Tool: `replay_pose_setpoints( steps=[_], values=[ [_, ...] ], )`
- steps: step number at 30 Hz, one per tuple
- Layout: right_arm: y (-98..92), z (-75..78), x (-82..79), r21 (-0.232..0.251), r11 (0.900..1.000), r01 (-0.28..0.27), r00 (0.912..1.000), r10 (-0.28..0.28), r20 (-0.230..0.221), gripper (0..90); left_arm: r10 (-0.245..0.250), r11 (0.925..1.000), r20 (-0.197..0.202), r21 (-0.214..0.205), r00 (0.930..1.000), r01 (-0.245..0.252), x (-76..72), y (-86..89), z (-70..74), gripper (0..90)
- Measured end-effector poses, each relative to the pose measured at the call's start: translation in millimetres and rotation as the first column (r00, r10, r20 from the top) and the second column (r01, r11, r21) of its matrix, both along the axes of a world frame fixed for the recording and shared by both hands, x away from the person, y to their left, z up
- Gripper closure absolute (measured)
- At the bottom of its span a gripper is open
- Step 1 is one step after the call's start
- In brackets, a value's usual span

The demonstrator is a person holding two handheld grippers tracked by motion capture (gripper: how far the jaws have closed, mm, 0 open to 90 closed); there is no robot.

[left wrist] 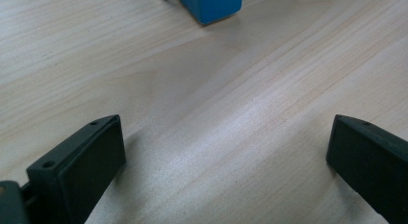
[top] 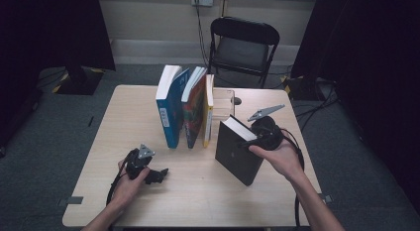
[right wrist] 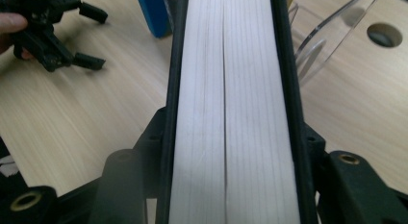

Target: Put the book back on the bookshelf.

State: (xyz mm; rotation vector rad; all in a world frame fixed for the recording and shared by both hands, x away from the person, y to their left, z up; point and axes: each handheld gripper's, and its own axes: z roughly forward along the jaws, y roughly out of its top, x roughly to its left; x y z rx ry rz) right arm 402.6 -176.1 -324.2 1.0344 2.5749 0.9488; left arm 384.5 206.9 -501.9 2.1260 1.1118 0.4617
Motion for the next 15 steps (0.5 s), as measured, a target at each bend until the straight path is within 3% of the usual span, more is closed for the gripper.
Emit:
replay_pose_setpoints(
  steps=[3,11,15],
  values=[
    [4.3,2.3,4.8,-0.054,0.9986,-0.001,0.9988,-0.002,-0.048,46.5,0.0,1.0,0.0,0.0,1.0,0.0,0.0,0.0,0.0,0.0],
    [11.8,5.0,13.5,-0.108,0.9939,-0.021,0.9913,0.007,-0.131,45.5,-0.002,1.0,0.001,-0.002,1.0,0.002,0.6,-0.2,-0.1,0.0],
    [18.2,4.9,17.8,-0.178,0.9836,-0.032,0.983,-0.001,-0.184,45.6,-0.001,1.0,-0.002,-0.002,1.0,0.001,0.9,-0.4,0.1,0.0]
  ],
)
